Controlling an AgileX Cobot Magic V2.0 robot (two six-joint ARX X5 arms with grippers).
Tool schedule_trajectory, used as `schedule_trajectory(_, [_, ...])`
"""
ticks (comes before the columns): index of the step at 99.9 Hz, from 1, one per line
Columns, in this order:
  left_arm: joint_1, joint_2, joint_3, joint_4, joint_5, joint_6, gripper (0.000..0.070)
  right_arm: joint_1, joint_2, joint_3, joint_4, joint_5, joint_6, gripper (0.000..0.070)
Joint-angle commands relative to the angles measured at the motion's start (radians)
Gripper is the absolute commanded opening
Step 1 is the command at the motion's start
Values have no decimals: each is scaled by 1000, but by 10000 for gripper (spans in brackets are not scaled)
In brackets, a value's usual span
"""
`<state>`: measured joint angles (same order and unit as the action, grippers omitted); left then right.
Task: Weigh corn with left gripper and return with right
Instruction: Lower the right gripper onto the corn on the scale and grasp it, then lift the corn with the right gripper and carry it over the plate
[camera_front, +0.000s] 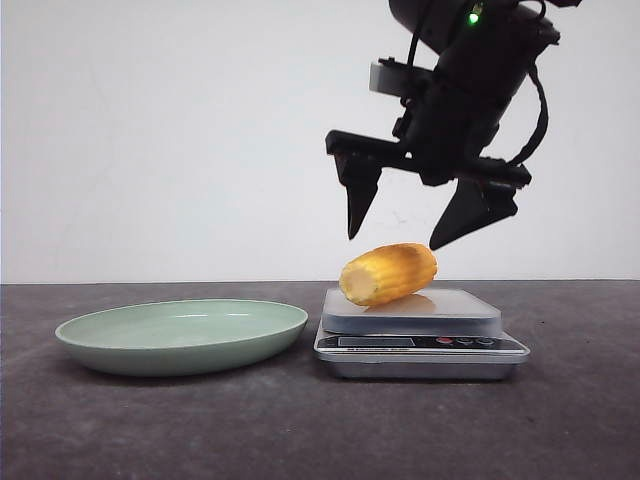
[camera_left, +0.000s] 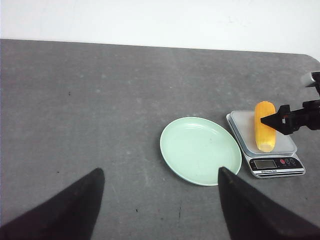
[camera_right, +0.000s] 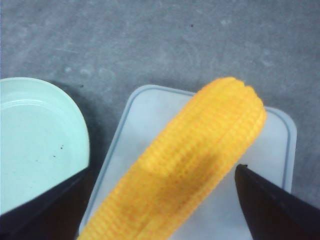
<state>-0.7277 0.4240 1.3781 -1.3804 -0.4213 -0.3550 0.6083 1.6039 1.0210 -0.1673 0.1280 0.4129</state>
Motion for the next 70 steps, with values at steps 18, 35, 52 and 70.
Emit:
schedule_trajectory(18, [-5,0,13,12,-5,17,436,11,56,21,-1,5,42,511])
schedule_trajectory(35, [-5,0,13,11,-5,23,435,11,56,21,-6,5,53,205])
schedule_trajectory(52, [-5,0,13,12,-5,29,435,12,56,21,-33,34,77,0])
schedule_trajectory(70, [-5,0,13,13,-5,34,435,29,35,23,-29,66,69,0])
